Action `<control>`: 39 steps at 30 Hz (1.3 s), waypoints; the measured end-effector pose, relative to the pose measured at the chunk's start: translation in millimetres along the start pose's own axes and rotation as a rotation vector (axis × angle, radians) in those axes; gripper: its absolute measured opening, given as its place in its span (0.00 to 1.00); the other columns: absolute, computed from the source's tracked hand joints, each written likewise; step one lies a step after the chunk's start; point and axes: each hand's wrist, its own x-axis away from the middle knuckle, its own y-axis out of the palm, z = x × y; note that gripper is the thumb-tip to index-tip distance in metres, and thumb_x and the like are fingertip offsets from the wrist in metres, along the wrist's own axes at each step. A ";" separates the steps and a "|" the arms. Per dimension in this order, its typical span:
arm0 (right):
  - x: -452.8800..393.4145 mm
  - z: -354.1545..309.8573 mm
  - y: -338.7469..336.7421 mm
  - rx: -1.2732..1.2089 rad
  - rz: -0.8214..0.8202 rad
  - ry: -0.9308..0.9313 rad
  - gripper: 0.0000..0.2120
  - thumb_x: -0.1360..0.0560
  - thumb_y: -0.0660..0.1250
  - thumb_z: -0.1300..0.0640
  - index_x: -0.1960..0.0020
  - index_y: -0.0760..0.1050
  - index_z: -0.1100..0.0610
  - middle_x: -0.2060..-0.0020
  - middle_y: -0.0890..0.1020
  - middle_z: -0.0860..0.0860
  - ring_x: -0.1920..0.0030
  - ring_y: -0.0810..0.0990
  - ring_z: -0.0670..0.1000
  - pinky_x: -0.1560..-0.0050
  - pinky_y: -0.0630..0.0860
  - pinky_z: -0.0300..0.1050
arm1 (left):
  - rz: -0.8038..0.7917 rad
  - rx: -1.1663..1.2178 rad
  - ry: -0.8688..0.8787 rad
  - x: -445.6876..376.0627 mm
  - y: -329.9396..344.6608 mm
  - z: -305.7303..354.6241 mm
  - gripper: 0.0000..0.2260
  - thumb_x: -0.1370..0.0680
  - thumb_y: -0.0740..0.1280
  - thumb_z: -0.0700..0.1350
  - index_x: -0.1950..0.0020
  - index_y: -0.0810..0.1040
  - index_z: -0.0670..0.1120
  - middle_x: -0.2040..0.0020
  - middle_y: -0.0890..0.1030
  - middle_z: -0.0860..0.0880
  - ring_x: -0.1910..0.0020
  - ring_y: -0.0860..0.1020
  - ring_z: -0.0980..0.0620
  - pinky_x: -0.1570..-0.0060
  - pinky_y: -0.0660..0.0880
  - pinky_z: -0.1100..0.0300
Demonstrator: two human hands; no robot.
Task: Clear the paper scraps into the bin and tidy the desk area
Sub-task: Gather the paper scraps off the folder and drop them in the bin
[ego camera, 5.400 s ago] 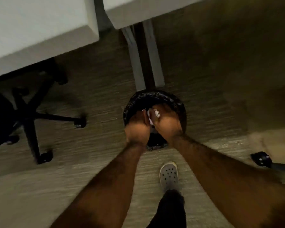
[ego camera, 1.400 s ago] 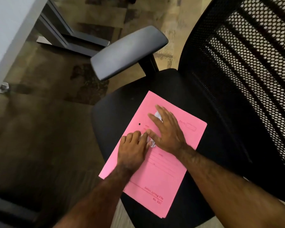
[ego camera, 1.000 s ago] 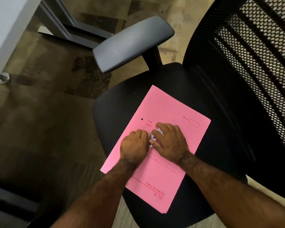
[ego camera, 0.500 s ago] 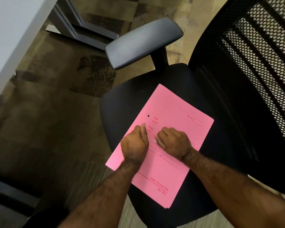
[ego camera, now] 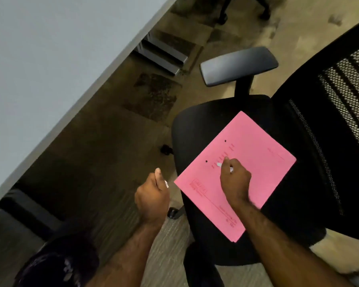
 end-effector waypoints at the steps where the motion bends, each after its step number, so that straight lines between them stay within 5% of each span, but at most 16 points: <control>1: 21.2 -14.6 10.8 -0.003 -0.036 -0.074 0.14 0.20 0.61 0.56 0.63 0.72 0.59 0.69 0.78 0.53 0.69 0.77 0.52 0.70 0.73 0.43 | 0.014 -0.004 -0.005 3.7 -16.4 -11.8 0.20 0.19 0.57 0.50 0.70 0.67 0.45 0.76 0.73 0.43 0.77 0.71 0.41 0.75 0.61 0.58; 6: 123.2 -63.1 76.2 0.008 -0.236 -0.285 0.15 0.23 0.66 0.58 0.65 0.72 0.63 0.74 0.75 0.57 0.72 0.72 0.57 0.69 0.60 0.47 | 0.085 -0.051 -0.121 28.8 -85.3 -92.8 0.20 0.21 0.58 0.51 0.70 0.71 0.42 0.74 0.77 0.42 0.75 0.75 0.38 0.75 0.66 0.55; 17: 375.8 -110.9 274.4 -0.066 -0.608 -0.768 0.14 0.23 0.66 0.57 0.66 0.71 0.60 0.73 0.75 0.55 0.73 0.75 0.56 0.72 0.70 0.48 | 0.332 -0.299 -0.334 101.5 -206.5 -378.8 0.20 0.21 0.56 0.52 0.69 0.74 0.44 0.76 0.76 0.43 0.78 0.75 0.41 0.79 0.67 0.57; 25: 518.1 -88.1 395.5 -0.050 -0.806 -0.993 0.11 0.26 0.68 0.57 0.63 0.77 0.62 0.69 0.81 0.59 0.69 0.80 0.60 0.72 0.76 0.49 | 0.368 -0.395 -0.548 153.3 -211.7 -543.6 0.21 0.20 0.54 0.54 0.62 0.76 0.41 0.72 0.79 0.39 0.75 0.77 0.37 0.75 0.67 0.57; 30: 549.7 -71.4 450.6 0.115 -0.894 -1.045 0.15 0.22 0.62 0.50 0.53 0.80 0.61 0.57 0.84 0.60 0.57 0.82 0.62 0.63 0.77 0.51 | 0.362 -0.410 -0.657 153.9 -202.0 -600.0 0.16 0.20 0.59 0.49 0.57 0.79 0.39 0.69 0.80 0.36 0.73 0.78 0.36 0.72 0.69 0.55; 34: 547.0 -52.8 480.2 0.183 -0.917 -1.097 0.20 0.21 0.58 0.45 0.48 0.78 0.60 0.49 0.80 0.60 0.52 0.79 0.61 0.58 0.77 0.53 | 0.421 -0.419 -0.571 145.5 -185.1 -631.2 0.14 0.19 0.58 0.45 0.56 0.79 0.39 0.59 0.82 0.37 0.62 0.79 0.39 0.65 0.72 0.51; 37: 544.6 -36.1 496.4 0.297 -1.079 -1.018 0.24 0.22 0.56 0.39 0.36 0.73 0.54 0.36 0.74 0.57 0.37 0.71 0.60 0.41 0.72 0.57 | 0.193 -0.429 -0.631 148.5 -171.7 -649.4 0.20 0.20 0.50 0.49 0.37 0.74 0.41 0.37 0.76 0.39 0.39 0.73 0.39 0.43 0.68 0.48; 39: 545.3 -26.7 500.8 0.384 -1.170 -0.993 0.28 0.23 0.53 0.36 0.28 0.64 0.48 0.26 0.64 0.53 0.27 0.60 0.59 0.30 0.61 0.59 | 0.140 -0.386 -0.596 159.0 -166.2 -652.6 0.25 0.21 0.50 0.50 0.28 0.66 0.41 0.27 0.66 0.40 0.28 0.64 0.40 0.32 0.61 0.45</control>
